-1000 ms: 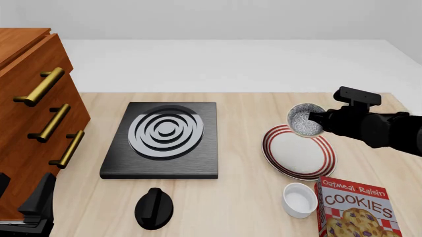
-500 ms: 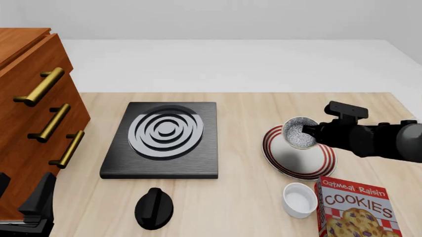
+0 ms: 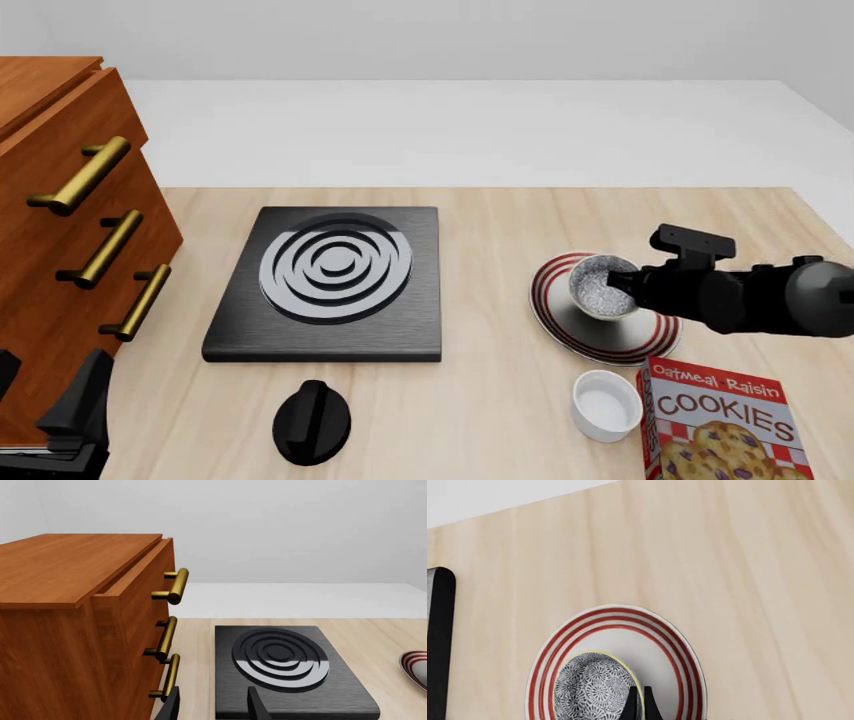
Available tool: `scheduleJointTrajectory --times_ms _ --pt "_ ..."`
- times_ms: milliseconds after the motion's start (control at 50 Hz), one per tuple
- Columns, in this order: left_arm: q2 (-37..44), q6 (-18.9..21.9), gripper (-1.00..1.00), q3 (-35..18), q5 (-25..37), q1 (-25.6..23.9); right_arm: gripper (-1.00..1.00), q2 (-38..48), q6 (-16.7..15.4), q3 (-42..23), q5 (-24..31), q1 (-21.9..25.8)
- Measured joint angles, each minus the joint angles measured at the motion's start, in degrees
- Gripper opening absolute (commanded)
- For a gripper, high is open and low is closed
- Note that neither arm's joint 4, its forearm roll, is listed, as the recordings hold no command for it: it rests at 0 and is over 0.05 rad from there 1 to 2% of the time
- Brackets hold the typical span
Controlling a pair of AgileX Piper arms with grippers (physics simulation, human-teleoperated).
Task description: Pick the akita bowl on the ramekin and place it on the plate.
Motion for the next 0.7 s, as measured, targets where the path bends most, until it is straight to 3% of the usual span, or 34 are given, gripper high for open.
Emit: scheduleJointTrajectory --times_ms 520,540,700 --pt "0.0 0.0 1.0 0.0 0.0 0.0 -1.0 1.2 0.4 0.9 -2.5 -0.6" --pt "0.1 0.0 1.0 0.0 -0.1 0.0 1.0 1.1 0.4 0.9 -2.6 -0.6" --pt "0.1 0.0 1.0 0.0 -0.1 0.0 1.0 1.4 2.1 1.4 -3.1 0.0"
